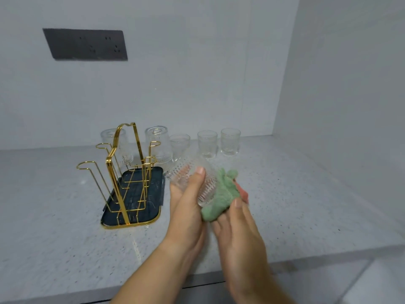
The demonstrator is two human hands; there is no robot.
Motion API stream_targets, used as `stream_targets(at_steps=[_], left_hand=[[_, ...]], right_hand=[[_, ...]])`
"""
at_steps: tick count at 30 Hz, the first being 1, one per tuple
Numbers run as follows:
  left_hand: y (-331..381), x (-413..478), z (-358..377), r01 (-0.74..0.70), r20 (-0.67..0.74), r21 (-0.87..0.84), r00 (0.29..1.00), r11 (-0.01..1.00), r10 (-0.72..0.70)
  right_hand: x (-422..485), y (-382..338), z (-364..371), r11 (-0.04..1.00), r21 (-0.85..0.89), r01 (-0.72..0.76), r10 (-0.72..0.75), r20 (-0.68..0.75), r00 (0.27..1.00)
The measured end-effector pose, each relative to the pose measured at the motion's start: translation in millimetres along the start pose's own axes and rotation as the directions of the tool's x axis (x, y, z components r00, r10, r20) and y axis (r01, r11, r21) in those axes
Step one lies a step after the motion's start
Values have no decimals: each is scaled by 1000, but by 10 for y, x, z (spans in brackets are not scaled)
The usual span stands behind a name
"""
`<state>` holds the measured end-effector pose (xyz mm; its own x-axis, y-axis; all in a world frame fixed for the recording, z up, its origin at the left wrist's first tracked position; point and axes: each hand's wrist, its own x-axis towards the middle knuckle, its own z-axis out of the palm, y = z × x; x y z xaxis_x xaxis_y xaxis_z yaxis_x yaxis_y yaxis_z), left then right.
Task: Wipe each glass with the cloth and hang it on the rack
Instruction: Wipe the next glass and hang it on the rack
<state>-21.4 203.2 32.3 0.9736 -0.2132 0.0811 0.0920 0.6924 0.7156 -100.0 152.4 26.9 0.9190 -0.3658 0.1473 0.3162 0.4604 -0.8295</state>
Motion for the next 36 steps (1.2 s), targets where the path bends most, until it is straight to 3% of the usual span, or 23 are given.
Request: stream_targets(at_steps=[5,10,13,22,30,34,36], left_hand=[[20,-153,-14,-33,34,-25,999,999,34],[-8,-298,-22,-140,130,106,984,985,125],[28,-289,-30,-169,104,144,983,975,155],[-31,-359,-27,-194,133,250,977,949,165],[31,-248,-95,-176,-13,283,982,943,187],[36,-268,-92,-214,-4,300,974,930,226],[2,-323,-66,-228,31,319,973,920,230]], right_hand=[[137,-161,82,999,-54,-9,10,22,1000],[155,-102,70,995,57,-77,71,102,992],[-39,63,133,985,140,-98,83,109,991],[222,-294,-24,975,178,-136,126,64,990],[7,-59,-29,944,148,-295,284,95,954],[75,-170,-31,949,138,-285,276,75,958],[194,-238,-62,941,213,-263,258,51,965]])
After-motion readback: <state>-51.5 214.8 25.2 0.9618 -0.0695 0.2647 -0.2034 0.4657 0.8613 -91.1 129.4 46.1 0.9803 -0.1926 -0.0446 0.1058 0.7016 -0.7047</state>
